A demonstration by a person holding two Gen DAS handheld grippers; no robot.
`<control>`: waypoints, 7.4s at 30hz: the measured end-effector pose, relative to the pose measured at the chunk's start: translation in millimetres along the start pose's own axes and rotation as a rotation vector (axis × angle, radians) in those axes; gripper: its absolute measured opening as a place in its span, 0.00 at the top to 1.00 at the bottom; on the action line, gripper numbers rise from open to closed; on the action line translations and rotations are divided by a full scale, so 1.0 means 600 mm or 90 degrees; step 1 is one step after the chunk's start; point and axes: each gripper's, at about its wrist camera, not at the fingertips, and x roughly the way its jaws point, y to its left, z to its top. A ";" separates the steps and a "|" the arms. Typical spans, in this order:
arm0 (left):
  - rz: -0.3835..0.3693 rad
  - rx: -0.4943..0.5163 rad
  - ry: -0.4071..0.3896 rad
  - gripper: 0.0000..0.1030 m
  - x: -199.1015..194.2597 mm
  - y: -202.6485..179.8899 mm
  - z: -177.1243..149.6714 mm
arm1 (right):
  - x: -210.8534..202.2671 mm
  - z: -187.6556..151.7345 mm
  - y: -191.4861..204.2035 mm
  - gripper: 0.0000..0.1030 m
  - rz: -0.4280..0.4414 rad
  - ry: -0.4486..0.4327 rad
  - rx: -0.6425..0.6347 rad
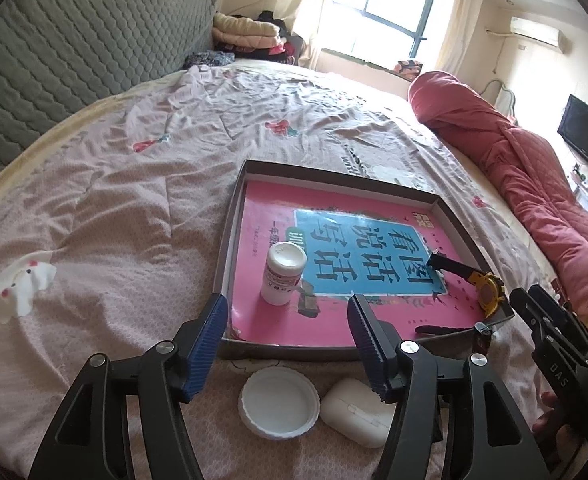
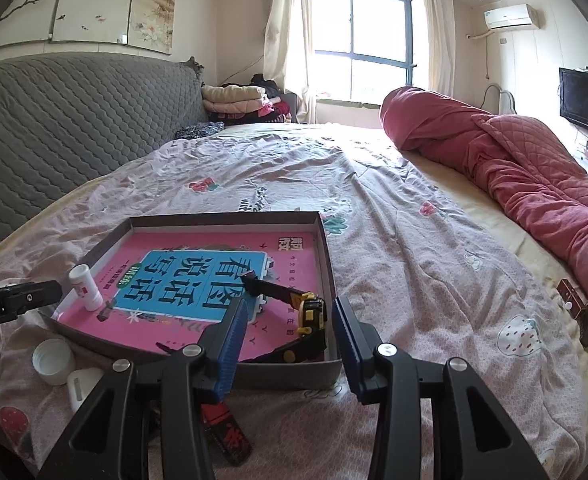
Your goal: Organize rigid objects
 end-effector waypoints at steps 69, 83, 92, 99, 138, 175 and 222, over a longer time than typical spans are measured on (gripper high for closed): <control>0.017 0.073 0.108 0.37 -0.031 0.005 -0.100 | -0.052 -0.060 0.049 0.56 0.054 0.103 -0.005; 0.021 0.074 0.115 0.37 -0.012 0.005 -0.104 | -0.005 -0.058 0.062 0.56 0.061 0.113 -0.006; 0.031 0.064 0.114 0.37 0.007 0.006 -0.101 | 0.016 -0.050 0.052 0.56 0.083 0.117 0.029; 0.032 0.075 0.104 0.37 0.016 0.003 -0.102 | 0.030 -0.047 0.033 0.56 0.110 0.128 0.066; -0.017 0.066 0.089 0.49 0.041 0.004 -0.091 | 0.018 -0.049 -0.016 0.88 0.220 0.119 0.131; -0.032 0.069 0.008 0.50 -0.041 -0.010 -0.070 | -0.041 -0.024 -0.019 0.89 0.213 0.034 0.104; -0.015 0.069 -0.041 0.50 -0.021 -0.058 -0.003 | -0.033 0.032 0.000 0.89 0.212 -0.050 0.106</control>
